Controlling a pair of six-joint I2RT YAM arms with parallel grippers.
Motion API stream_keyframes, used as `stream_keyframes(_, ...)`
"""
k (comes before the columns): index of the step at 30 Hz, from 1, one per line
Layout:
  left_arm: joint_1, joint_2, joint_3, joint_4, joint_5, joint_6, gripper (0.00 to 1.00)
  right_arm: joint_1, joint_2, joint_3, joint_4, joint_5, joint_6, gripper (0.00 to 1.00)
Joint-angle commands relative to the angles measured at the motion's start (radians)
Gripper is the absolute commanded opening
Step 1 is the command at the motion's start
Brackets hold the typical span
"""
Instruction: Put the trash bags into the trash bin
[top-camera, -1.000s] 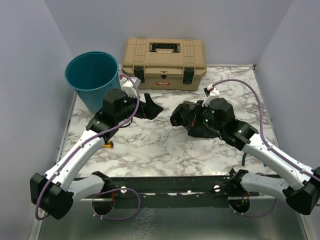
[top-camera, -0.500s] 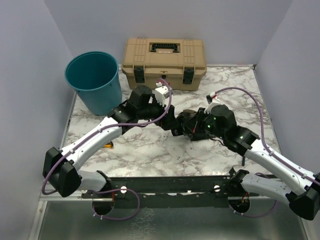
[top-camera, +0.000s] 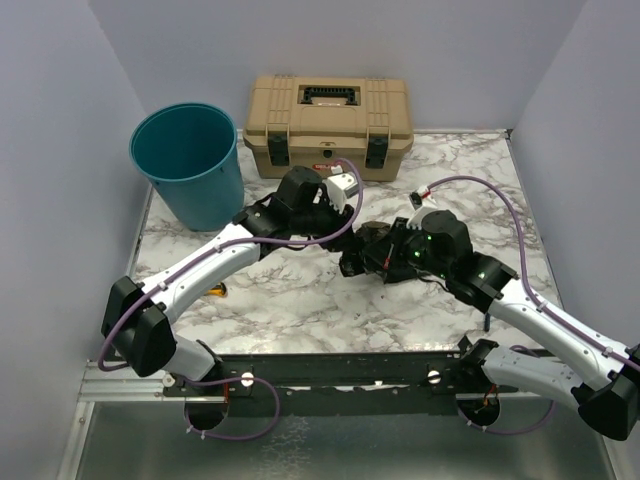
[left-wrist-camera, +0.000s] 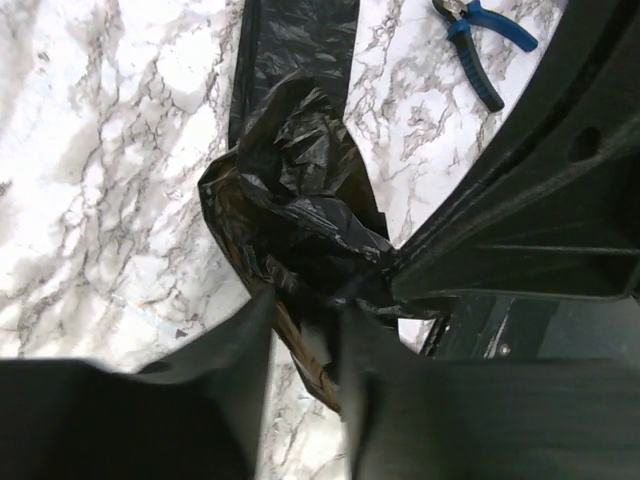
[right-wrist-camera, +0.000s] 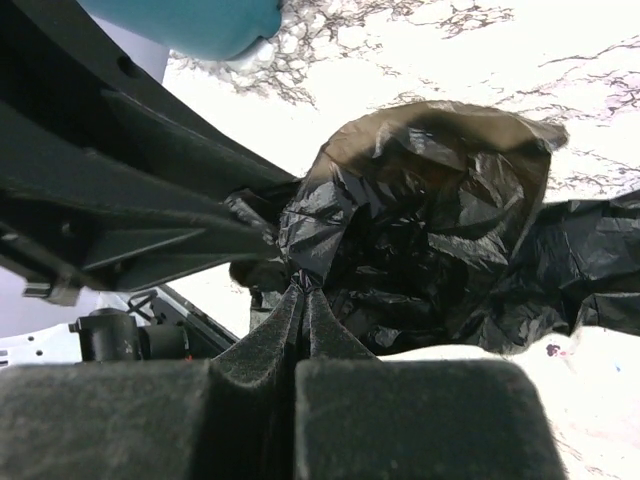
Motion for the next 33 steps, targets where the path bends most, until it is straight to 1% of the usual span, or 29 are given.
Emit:
stream_keyframes(1, -0.010, 0.026, -0.016, -0.010, -0.035, 0.026, 0.19, -0.001, -0.025, -0.016, -0.008, 0.012, 0.016, 0.01)
stream_keyframes(3, -0.010, 0.019, -0.030, 0.002, -0.074, 0.014, 0.00, -0.001, -0.034, -0.015, -0.022, 0.022, 0.015, 0.01)
stream_keyframes(5, -0.010, -0.005, -0.063, 0.051, -0.167, -0.022, 0.00, -0.001, -0.038, -0.002, -0.074, 0.068, 0.005, 0.01)
stream_keyframes(7, -0.011, -0.039, -0.105, 0.101, -0.296, -0.073, 0.00, 0.000, -0.045, 0.027, -0.179, 0.176, 0.013, 0.01)
stream_keyframes(9, -0.011, -0.075, -0.132, 0.121, -0.395, -0.106, 0.00, -0.001, -0.054, 0.050, -0.257, 0.258, -0.012, 0.01)
stream_keyframes(12, -0.008, -0.126, -0.159, 0.126, -0.513, -0.143, 0.00, -0.001, -0.066, 0.075, -0.332, 0.289, -0.043, 0.01)
stream_keyframes(18, 0.005, -0.170, -0.179, 0.049, -0.712, -0.235, 0.00, -0.001, -0.163, 0.035, -0.423, 0.429, 0.073, 0.01)
stream_keyframes(22, 0.014, -0.201, -0.198, -0.010, -0.781, -0.281, 0.00, -0.001, -0.241, 0.000, -0.439, 0.476, 0.143, 0.01)
stream_keyframes(24, 0.019, -0.217, -0.209, -0.022, -0.773, -0.280, 0.00, -0.001, -0.261, -0.007, -0.430, 0.471, 0.149, 0.01)
stream_keyframes(26, 0.022, -0.227, -0.211, -0.020, -0.725, -0.260, 0.00, 0.000, -0.260, 0.001, -0.403, 0.429, 0.125, 0.01)
stream_keyframes(27, 0.021, -0.227, -0.207, -0.016, -0.681, -0.248, 0.00, 0.000, -0.251, 0.009, -0.377, 0.390, 0.097, 0.03)
stream_keyframes(29, 0.021, -0.220, -0.189, -0.008, -0.608, -0.245, 0.00, 0.000, -0.217, 0.035, -0.342, 0.306, 0.067, 0.12)
stream_keyframes(31, 0.021, -0.205, -0.168, -0.004, -0.567, -0.263, 0.00, 0.000, -0.172, 0.056, -0.282, 0.180, 0.041, 0.35)
stream_keyframes(32, 0.022, -0.196, -0.159, -0.004, -0.554, -0.277, 0.00, 0.000, -0.149, 0.064, -0.249, 0.116, 0.033, 0.44)
stream_keyframes(33, 0.021, -0.187, -0.151, -0.005, -0.550, -0.295, 0.00, -0.001, -0.126, 0.069, -0.225, 0.072, 0.058, 0.49)
